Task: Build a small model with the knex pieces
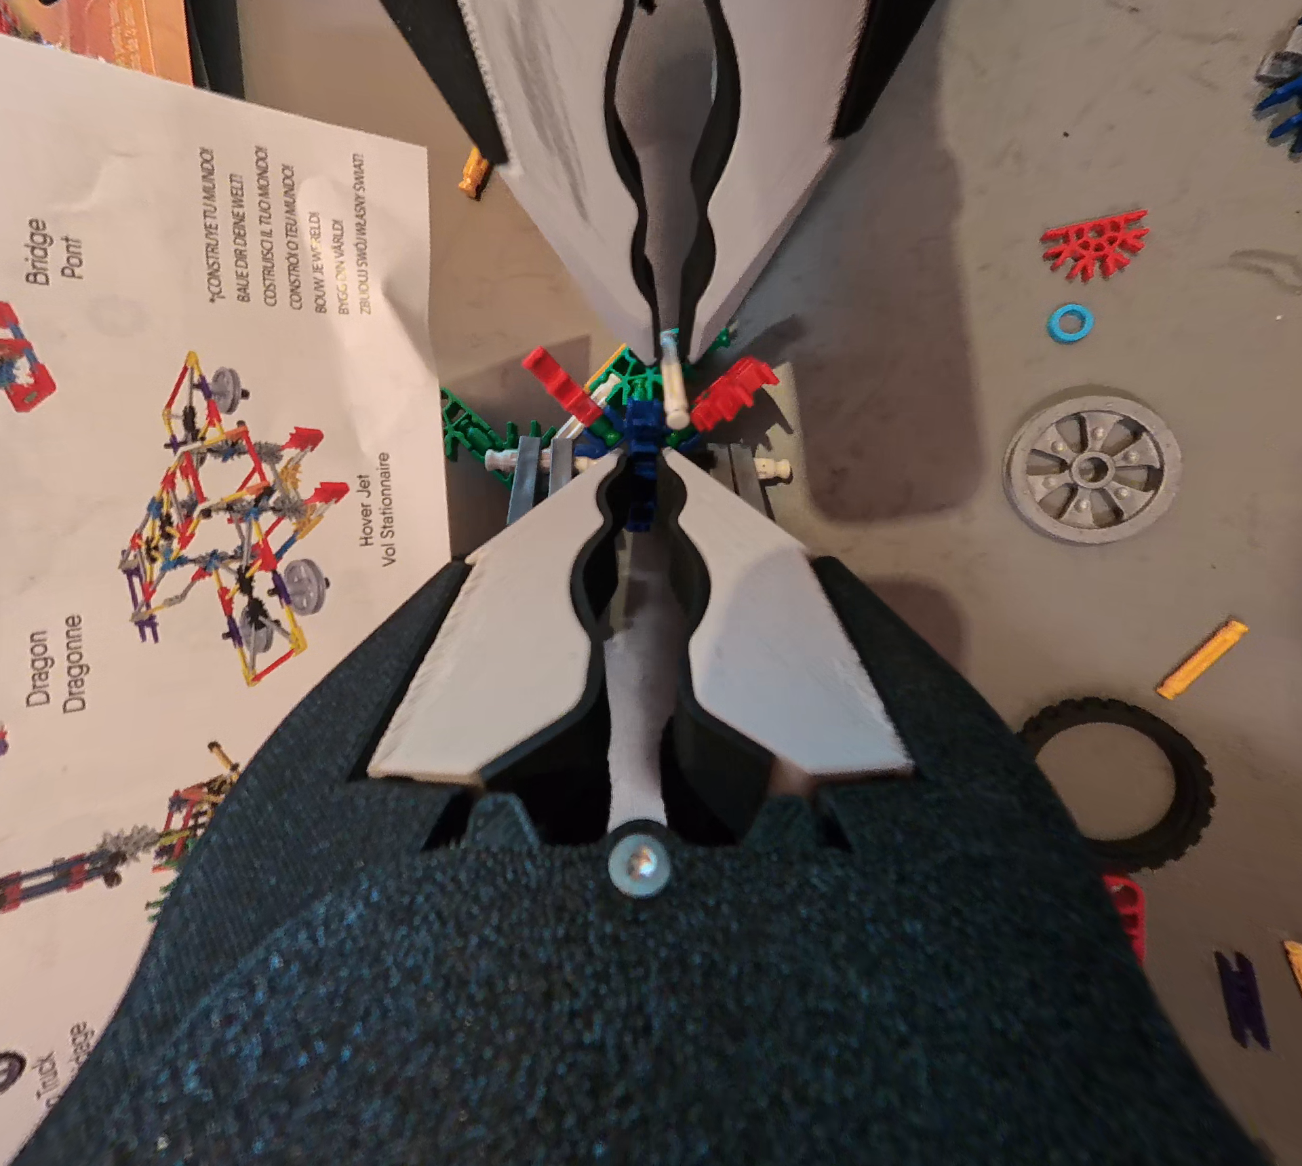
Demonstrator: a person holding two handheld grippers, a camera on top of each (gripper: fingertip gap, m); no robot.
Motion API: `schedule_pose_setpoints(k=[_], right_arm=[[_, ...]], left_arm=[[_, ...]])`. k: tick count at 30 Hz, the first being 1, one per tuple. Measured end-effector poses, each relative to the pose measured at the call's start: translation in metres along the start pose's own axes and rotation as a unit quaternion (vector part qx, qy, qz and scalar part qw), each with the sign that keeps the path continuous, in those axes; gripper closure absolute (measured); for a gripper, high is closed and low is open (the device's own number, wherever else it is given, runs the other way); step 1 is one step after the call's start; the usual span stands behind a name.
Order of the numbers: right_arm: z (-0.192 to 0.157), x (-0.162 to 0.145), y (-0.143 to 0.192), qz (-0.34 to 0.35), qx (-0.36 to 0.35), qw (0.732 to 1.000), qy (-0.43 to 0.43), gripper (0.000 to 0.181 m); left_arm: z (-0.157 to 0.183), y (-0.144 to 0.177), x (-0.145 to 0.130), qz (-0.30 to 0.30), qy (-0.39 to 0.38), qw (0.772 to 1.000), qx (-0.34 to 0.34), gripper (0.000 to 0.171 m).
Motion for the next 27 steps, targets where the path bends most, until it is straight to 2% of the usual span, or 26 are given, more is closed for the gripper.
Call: schedule_pose_setpoints(k=[11, 16, 21, 27], right_arm=[[0.000, -0.003, 0.000, 0.013, -0.005, 1.000, 0.004, 0.181], [0.006, -0.008, 0.006, 0.014, -0.011, 1.000, 0.007, 0.170], [0.019, -0.027, 0.016, 0.001, -0.001, 1.000, -0.020, 0.167], [0.011, -0.037, 0.003, -0.002, 0.036, 0.999, -0.005, 0.165]], left_arm=[[0.000, -0.001, -0.001, 0.002, 0.001, 1.000, -0.001, 0.165], [-0.001, -0.001, -0.001, 0.001, -0.002, 1.000, 0.001, 0.165], [-0.001, -0.001, -0.001, -0.001, -0.001, 1.000, 0.002, 0.165], [0.007, -0.001, 0.000, -0.004, 0.008, 1.000, 0.000, 0.165]])
Point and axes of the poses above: each gripper's, where its closed fingertips meet, y back along the fingers, x out of its top, z = x × y across the jaws, the point moved 4 cm from there along y, back along the fingers, and after that the axes turned 5 degrees about -y, right-handed, at the moved point
